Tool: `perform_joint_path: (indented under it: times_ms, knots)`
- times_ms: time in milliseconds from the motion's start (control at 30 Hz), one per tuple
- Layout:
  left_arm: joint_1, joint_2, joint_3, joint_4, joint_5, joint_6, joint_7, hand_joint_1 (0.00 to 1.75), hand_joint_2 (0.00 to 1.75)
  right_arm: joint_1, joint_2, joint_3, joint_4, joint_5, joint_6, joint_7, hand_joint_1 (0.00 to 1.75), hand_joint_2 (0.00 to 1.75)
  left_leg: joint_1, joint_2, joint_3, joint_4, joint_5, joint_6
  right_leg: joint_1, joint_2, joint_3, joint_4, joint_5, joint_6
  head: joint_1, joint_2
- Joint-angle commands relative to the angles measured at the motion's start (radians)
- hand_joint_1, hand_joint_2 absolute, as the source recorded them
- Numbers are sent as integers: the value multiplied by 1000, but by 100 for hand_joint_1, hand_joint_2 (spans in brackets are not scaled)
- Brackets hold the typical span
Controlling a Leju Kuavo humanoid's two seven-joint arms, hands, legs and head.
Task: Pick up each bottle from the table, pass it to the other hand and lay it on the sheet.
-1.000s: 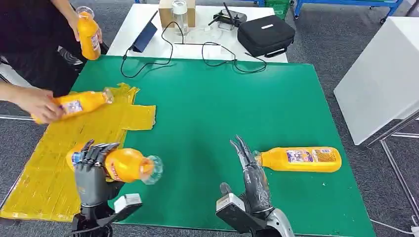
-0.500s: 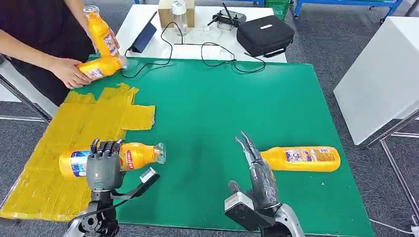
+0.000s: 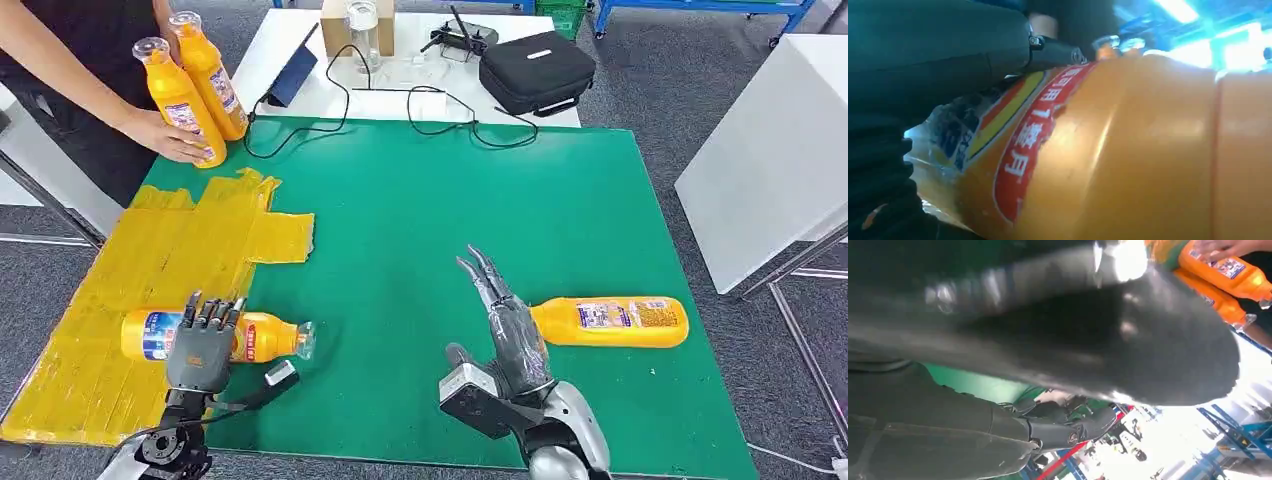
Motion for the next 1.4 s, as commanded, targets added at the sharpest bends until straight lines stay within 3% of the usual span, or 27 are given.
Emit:
perform_joint_path:
  times_ms: [33, 133, 300, 400, 500, 533, 567, 600, 667, 767, 833, 867, 933, 1000, 1033, 1067, 1167, 1233, 1400]
  knots:
    - [11, 21, 37, 91, -2, 31, 53, 0, 0, -83, 32, 6, 130, 1, 32, 0, 0, 0, 0, 2, 4, -1, -1, -1, 0, 1, 3, -1, 0, -1, 0, 0]
    - [17, 21, 40, 95, -2, 31, 79, 0, 0, -116, 51, 9, 153, 3, 46, 2, 0, 0, 1, 3, 5, 0, -2, -2, 1, 2, 5, -1, 0, -2, 0, 0]
    - [41, -28, 129, -9, -2, 31, -29, 0, 0, -158, 82, -14, 156, 20, 76, 37, 0, 0, 1, 2, 5, 0, -2, -2, 1, 2, 4, 0, -1, -2, 0, 0]
    - [44, -104, 251, -70, 47, 31, -169, 0, 0, -158, 79, -29, 147, 46, 75, 52, 0, 0, 1, -1, 4, 1, -2, -1, 1, -1, 4, 0, -1, -2, 0, 0]
    - [14, -283, 581, -124, 239, 31, -594, 0, 0, -140, 65, -59, 123, 99, 67, 70, 0, 0, 1, -3, 6, 2, -3, -2, 1, -3, 7, 1, -3, -2, 0, 0]
    - [-17, -337, 680, -110, 364, 31, -720, 0, 0, -129, 59, -73, 111, 110, 63, 72, 0, 175, 1, -3, 3, 1, -1, -1, 1, -3, 4, 0, -1, -1, 0, 0]
    - [-48, -377, 761, -77, 617, 31, -918, 0, 0, -114, 53, -101, 93, 148, 58, 86, 0, 175, 1, -4, 3, 2, -1, -1, 1, -4, 5, 0, -2, -1, 0, 0]
    - [1, -326, 622, -67, 941, 5, -918, 0, 0, -94, 39, -140, 69, 182, 70, 101, 0, 175, 1, -6, 3, 1, -1, -1, 1, -6, 6, -1, -2, -1, 0, 0]
    - [107, -365, 601, -317, 1340, -249, -901, 0, 0, -55, 6, -227, 36, 249, 111, 130, 0, 175, -1, -4, 5, 0, -1, -1, -1, -4, 6, -1, -2, -1, 0, 0]
    - [240, -399, 577, -537, 1584, -531, -918, 0, 0, 20, -16, -358, -18, 304, 119, 108, 0, 175, 0, -2, 2, 1, -3, 0, 0, -1, 2, 0, -1, 0, 0, 0]
    - [261, -427, 583, -568, 1598, -552, -915, 0, 0, 61, -28, -408, -48, 313, 121, 81, 0, 175, 0, -1, 7, 2, -7, -1, 0, -2, 7, 0, -4, -1, 0, 0]
    - [279, -409, 541, -566, 1653, -671, -897, 0, 0, 107, -47, -451, -81, 332, 108, 102, 0, 175, -1, -2, 5, 2, -6, 0, 0, -5, 5, 0, -4, 0, 0, 0]
    - [279, -409, 541, -566, 1653, -671, -897, 0, 0, 107, -47, -451, -81, 332, 108, 102, 0, 175, 0, -7, 6, 4, -7, 0, 0, -9, 9, 0, -8, 1, 0, 0]
    - [284, -401, 481, -520, 1715, -772, -844, 0, 0, 220, -96, -559, -153, 329, 105, 85, 0, 175, -1, -6, 6, 2, -6, 1, -1, -7, 8, 0, -7, 2, 0, 0]
    - [278, -404, 470, -497, 1714, -771, -850, 0, 0, 246, -97, -591, -168, 310, 101, 63, 0, 175, -1, -13, 9, 3, -8, 1, 0, -14, 13, 0, -10, 2, 1, 0]
    - [275, -404, 468, -491, 1714, -768, -855, 0, 0, 250, -96, -597, -171, 308, 102, 57, 0, 175, -2, -9, 2, 0, -4, 3, -2, -10, 5, -1, -6, 3, 0, 0]
    - [274, -399, 466, -488, 1715, -767, -856, 0, 0, 241, -87, -591, -169, 313, 105, 55, 0, 175, -3, -9, 6, 2, -9, 3, -2, -10, 10, 0, -9, 4, 0, 0]
    - [273, -399, 462, -491, 1716, -768, -851, 0, 0, 244, -82, -591, -170, 318, 104, 69, 0, 175, -4, -6, 2, 1, -7, 4, -3, -5, 4, -1, -6, 5, 0, 0]
    - [205, -386, 421, -378, 1715, -764, -838, 0, 0, 332, -118, -602, -160, 364, 76, 93, 0, 175, -3, -10, 5, 0, -6, 3, -3, -11, 6, -1, -6, 5, 0, 0]
